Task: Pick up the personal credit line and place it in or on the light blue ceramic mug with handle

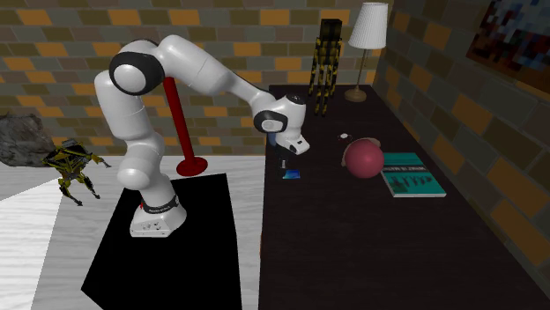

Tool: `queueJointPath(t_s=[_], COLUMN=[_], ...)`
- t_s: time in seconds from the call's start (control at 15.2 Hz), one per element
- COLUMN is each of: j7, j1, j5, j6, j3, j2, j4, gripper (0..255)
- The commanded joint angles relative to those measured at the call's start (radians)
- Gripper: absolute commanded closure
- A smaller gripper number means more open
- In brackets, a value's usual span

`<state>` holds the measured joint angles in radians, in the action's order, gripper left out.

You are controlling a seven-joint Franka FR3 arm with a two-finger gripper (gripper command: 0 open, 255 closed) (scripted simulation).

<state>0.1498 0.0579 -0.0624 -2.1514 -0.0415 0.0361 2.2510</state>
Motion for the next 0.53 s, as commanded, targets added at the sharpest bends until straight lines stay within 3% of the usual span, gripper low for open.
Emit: queueJointPath(t_s=[0.0, 0.46], j7=[-0.002, 0.002], j1=[0.0, 0.0], j5=[-0.001, 0.0], j6=[-0.002, 0.09], j3=[0.0, 0.0], j2=[0.001, -0.051], j4=[0.004, -0.037], gripper=[255, 255])
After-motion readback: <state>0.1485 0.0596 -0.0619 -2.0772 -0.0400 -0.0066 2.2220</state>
